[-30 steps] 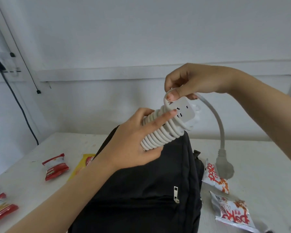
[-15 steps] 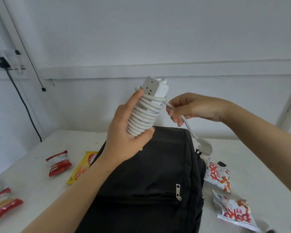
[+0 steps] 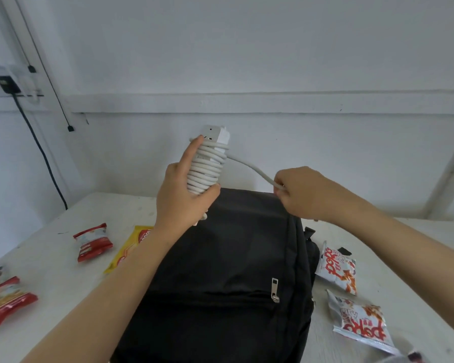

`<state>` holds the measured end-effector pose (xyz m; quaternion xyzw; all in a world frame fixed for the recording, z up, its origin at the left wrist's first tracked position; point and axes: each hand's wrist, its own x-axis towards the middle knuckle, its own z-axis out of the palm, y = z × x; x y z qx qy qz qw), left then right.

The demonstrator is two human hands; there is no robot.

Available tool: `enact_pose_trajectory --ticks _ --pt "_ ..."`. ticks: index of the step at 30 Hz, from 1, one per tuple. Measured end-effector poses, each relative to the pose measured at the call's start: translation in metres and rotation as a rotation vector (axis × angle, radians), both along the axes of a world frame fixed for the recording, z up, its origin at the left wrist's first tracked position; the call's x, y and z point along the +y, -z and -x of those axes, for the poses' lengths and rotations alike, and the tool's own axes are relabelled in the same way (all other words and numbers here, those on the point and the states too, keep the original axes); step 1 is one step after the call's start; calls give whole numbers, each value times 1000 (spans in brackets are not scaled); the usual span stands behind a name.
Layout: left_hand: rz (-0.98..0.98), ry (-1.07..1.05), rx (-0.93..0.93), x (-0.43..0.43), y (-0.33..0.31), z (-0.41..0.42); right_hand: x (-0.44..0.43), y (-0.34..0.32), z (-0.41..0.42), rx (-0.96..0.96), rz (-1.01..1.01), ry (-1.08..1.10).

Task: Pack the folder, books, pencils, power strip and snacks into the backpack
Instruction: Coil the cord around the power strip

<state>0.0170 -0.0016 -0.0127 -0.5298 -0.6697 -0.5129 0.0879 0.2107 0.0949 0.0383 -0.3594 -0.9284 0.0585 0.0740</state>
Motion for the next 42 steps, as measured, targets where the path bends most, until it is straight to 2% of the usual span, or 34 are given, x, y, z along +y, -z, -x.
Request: enact_pose_trajectory --ticks 1,3,5,6,9,12,15,18,20,22,24,28,32,34,39,42 --pt "27 -22 23 0 1 2 -3 -1 -1 -16 -143 16" --pt "94 -76 80 -2 4 5 0 1 -3 22 -581 -26" --pt "147 -106 148 -4 6 8 -4 -7 -7 97 -793 -55" --pt "171 -107 203 -5 7 10 -6 -12 -8 69 -816 -73" --pt "249 -100 346 -7 9 11 -13 -33 -11 -67 -672 -136" --pt "307 -93 408 -5 9 9 -21 -44 -7 -154 -829 -358" --pt "364 -5 475 -4 5 9 -20 -50 -2 -75 -1013 -539" --pt "423 143 484 -7 0 10 -18 -62 2 6 -1064 -632" --pt "414 208 470 -12 -3 9 -13 -69 5 48 -997 -702" --pt "392 296 339 -18 -6 4 -8 -75 7 112 -835 -740" --pt "361 416 180 -25 -9 -4 -3 -78 10 199 -608 -729" --pt "253 651 -56 -38 -13 -18 4 -75 15 476 -15 -712" --pt "115 847 -298 -50 -19 -25 11 -59 18 758 363 -671" --pt "72 906 -442 -51 -20 -26 13 -49 22 866 465 -638" --pt "11 982 -764 -47 -15 -27 5 -32 28 987 536 -531" --pt "80 1077 -1028 -49 -21 -27 -1 -28 27 1045 663 -494"
